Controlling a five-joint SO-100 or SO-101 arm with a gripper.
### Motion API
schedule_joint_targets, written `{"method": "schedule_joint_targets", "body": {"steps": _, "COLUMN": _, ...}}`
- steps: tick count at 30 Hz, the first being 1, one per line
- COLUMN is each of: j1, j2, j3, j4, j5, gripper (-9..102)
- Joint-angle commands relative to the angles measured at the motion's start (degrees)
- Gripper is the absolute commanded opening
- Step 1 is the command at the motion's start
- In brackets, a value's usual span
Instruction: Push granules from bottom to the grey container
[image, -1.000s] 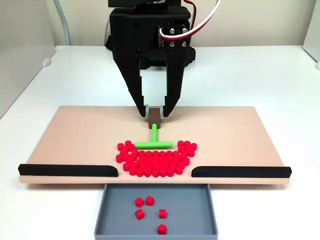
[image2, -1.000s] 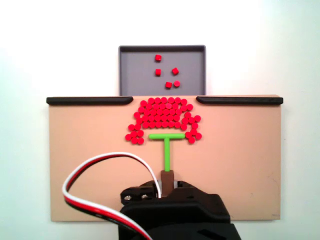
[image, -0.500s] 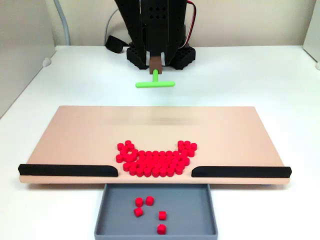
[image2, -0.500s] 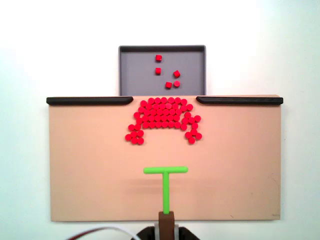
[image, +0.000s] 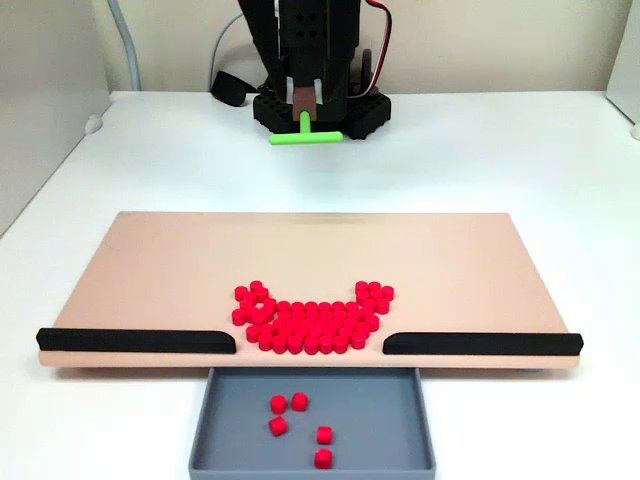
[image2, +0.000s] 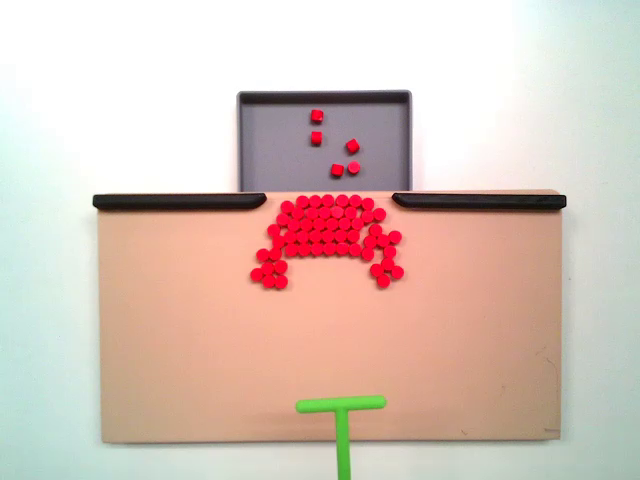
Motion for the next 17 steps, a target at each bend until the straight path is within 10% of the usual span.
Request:
{"method": "schedule_joint_targets", "body": {"steps": 1, "j1": -0.6, "j2": 2.3, "j3": -0.6, "j4": -0.5, "j5": 0.0, "gripper": 0}}
{"method": "schedule_joint_targets", "body": {"steps": 17, "j1": -0.4, "j2": 1.8, "j3": -1.4, "j4": -0.5, "j5": 0.0, "gripper": 0}}
